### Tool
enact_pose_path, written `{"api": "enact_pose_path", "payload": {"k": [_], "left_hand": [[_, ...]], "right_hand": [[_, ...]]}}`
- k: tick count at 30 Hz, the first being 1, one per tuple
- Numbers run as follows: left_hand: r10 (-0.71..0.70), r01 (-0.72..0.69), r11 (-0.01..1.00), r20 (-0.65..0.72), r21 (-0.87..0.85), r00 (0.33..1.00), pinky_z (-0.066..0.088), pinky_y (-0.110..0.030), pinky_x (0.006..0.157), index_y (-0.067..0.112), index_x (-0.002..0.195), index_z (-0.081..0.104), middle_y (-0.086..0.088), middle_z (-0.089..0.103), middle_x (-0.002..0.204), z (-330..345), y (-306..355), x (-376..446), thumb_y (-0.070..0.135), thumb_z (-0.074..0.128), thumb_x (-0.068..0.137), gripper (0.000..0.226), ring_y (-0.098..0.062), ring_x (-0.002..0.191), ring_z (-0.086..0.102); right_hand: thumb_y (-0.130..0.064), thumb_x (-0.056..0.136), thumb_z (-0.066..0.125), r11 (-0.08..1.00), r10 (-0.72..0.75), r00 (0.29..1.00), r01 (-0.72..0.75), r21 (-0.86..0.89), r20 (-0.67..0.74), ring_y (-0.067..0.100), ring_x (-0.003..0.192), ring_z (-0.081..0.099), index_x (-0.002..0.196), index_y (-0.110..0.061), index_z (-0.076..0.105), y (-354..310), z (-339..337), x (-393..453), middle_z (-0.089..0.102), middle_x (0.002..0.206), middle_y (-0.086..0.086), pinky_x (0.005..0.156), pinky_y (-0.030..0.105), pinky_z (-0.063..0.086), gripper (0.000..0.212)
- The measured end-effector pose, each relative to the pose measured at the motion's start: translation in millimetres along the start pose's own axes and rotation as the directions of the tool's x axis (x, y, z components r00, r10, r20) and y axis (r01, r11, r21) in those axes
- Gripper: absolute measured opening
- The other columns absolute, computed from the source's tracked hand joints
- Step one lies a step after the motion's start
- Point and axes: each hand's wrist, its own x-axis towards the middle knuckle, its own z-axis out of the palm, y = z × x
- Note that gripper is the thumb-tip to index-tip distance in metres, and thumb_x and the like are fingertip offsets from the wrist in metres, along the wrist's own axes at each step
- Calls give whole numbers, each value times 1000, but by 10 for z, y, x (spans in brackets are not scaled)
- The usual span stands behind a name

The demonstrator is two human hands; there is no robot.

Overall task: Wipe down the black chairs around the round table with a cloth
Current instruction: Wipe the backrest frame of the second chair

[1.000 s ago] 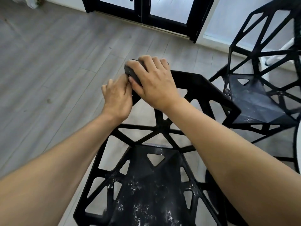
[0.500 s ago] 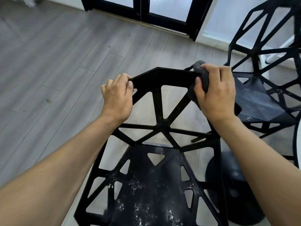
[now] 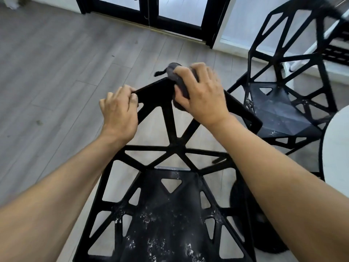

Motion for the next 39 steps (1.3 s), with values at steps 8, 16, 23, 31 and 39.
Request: {"api": "enact_pose_path", "payload": {"k": [8, 16, 23, 31, 39], "left_hand": [[26, -25, 1000, -31, 15, 999, 24, -37, 88, 12, 98, 54, -4, 66, 98, 70, -32, 36, 28, 25, 99, 33, -27, 97, 46], [124, -122, 992, -59, 28, 991, 26, -39, 86, 15, 103, 58, -2, 67, 96, 73, -104, 20, 28, 27, 100, 34, -29, 95, 48], [246, -246, 969, -106, 15, 964, 30, -41, 91, 20, 114, 61, -2, 66, 105, 85, -173, -27, 20, 34, 104, 29, -28, 99, 50], [-97, 31, 883, -119, -469, 988, 47, -40, 77, 16, 94, 54, 2, 63, 85, 256, -790, -629, 43, 26, 109, 42, -18, 83, 60], [-160, -20, 810, -254, -586, 954, 48, -50, 86, 21, 76, 50, 5, 57, 73, 419, -769, -674, 44, 23, 107, 46, -21, 77, 56]], "right_hand": [[-45, 91, 57, 878, 472, 882, -469, 91, -3, 27, 89, 61, 119, -21, 59, 579, -432, -657, 63, 104, 8, 79, 43, 53, 37], [-45, 92, 54, 813, 580, 801, -580, 53, -148, 30, 90, 60, 115, -23, 58, 415, -347, -714, 63, 102, 9, 76, 35, 40, 32], [-43, 93, 52, 815, 561, 791, -580, -4, -244, 34, 87, 57, 116, -20, 56, 326, -323, -789, 60, 100, 12, 74, 38, 38, 32], [-44, 96, 49, 846, 482, 795, -532, -42, -367, 37, 93, 58, 121, -23, 51, 253, -340, -1076, 59, 110, 15, 74, 40, 41, 32], [-29, 99, 51, 984, 68, 896, -133, -119, -438, 33, 117, 51, 141, -10, 50, -8, 107, -787, 56, 131, 13, 101, 46, 38, 46]]}}
